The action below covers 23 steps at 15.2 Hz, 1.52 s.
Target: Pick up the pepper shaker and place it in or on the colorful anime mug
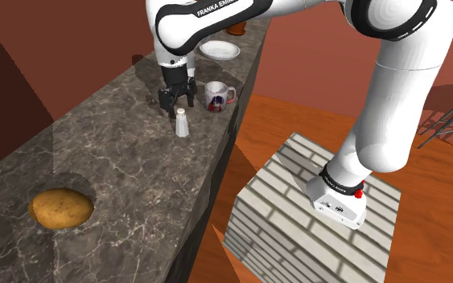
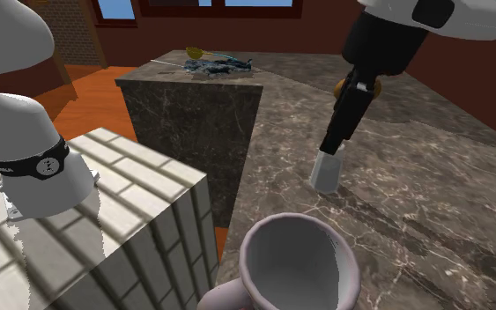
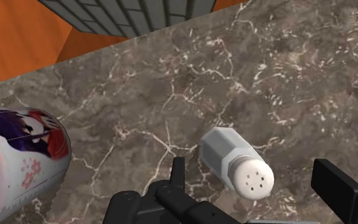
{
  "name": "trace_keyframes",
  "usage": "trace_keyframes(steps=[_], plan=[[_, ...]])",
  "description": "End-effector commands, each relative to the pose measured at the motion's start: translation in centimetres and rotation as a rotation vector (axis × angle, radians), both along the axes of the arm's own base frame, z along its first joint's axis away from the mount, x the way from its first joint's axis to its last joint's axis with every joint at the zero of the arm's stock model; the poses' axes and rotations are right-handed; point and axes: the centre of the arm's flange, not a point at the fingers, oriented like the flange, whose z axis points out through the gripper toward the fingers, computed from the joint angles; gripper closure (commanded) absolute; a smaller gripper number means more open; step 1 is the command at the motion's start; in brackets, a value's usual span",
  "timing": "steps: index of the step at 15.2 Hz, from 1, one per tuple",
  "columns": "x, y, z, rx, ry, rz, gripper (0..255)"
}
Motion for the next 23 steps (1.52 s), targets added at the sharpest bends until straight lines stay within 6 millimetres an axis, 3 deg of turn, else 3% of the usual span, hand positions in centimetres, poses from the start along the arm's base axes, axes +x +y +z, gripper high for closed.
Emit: trace_keyframes(steps=[1, 7, 8, 17, 23], plan=[[-0.1, 0.1, -0.4, 0.000, -0.001, 0.000, 0], [-0.1, 0.1, -0.4, 0.000, 0.000, 0.000, 0], [-0.1, 0.1, -0.4, 0.000, 0.000, 0.000, 255], [-0.1, 0.1, -0.4, 0.000, -0.001, 0.000, 255], [-0.1, 0.1, 2.8, 0.000, -0.001, 0.000, 255]])
